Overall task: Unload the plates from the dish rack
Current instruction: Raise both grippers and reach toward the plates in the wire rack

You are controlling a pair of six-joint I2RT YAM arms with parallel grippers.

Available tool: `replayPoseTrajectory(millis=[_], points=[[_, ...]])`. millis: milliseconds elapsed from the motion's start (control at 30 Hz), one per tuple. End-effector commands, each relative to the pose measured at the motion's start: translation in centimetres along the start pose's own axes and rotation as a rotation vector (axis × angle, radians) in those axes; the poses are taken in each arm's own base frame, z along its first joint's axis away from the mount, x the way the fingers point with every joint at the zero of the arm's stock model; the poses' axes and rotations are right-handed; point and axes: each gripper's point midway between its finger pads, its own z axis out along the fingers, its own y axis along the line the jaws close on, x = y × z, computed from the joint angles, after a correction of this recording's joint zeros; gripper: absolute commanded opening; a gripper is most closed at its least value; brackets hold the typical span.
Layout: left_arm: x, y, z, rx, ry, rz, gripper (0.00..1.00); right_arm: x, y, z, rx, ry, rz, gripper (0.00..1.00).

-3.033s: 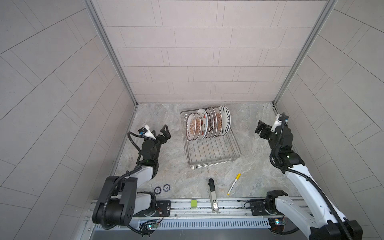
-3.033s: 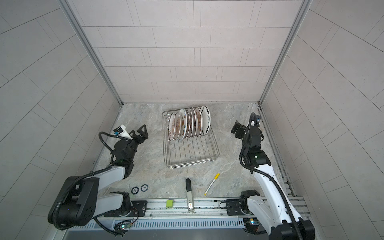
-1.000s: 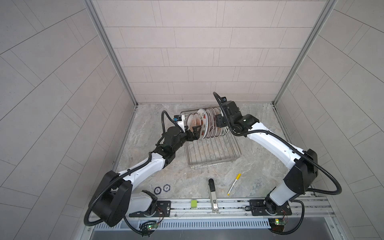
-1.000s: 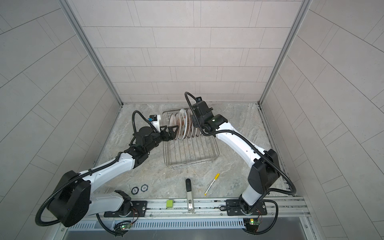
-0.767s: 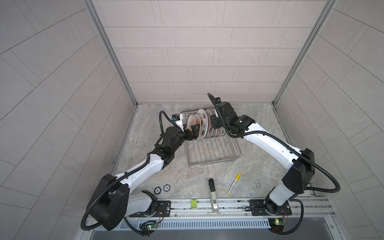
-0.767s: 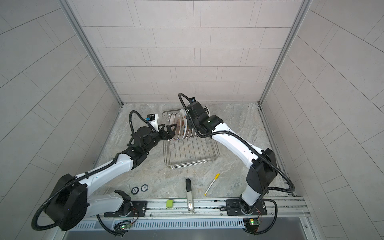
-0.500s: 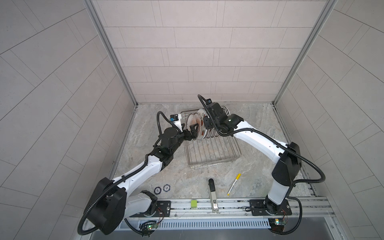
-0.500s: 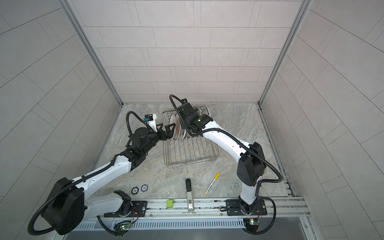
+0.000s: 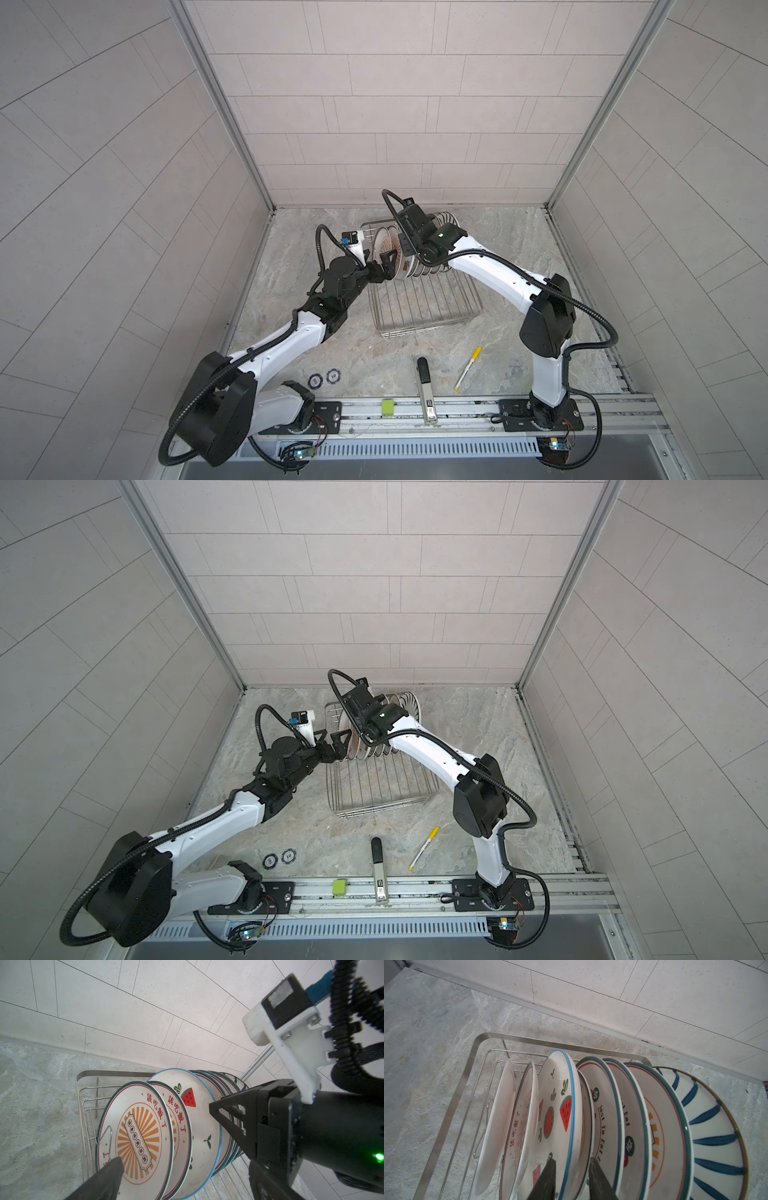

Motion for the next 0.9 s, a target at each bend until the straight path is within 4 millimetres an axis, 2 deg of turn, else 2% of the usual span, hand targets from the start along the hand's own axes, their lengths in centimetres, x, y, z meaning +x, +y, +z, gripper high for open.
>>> replayPoseTrajectory(millis=[0,267,333,433,700,733,867], points=[[0.0,-0.3,0.2,0.019,-0.019,-0.002,1.00,0.4,-0.4,0.6,0.049,0.022,0.004,0.29],[0.5,-0.1,0.3,0.022,-0.009,-0.008,1.00,0.9,0.4,2.3,0.053,0.048,0.015,0.28],[0.6,-0.5,0.2,0.053,-0.001,-0.002,1.00,1.0,0.7,2.7,0.039,0.057,0.019,0.23],[0.5,-0.6,0.0,0.063,-0.011,-0.011,1.00,1.0,0.5,3.0,0.056,0.061,0.023,0.22],[1.1,0.3,0.5,0.045,-0.004,-0.034,1.00,0.1,0.1,2.7,0.086,0.035,0.053,0.17],[1.0,0.4,0.5,0.045,-0.005,-0.037,1.00,-0.2,0.0,2.5,0.095,0.027,0.056,0.12],[1.2,0.7,0.6,0.040,-0.006,-0.038,1.00,-1.0,-0.2,2.1,0.117,0.007,0.059,0.12]])
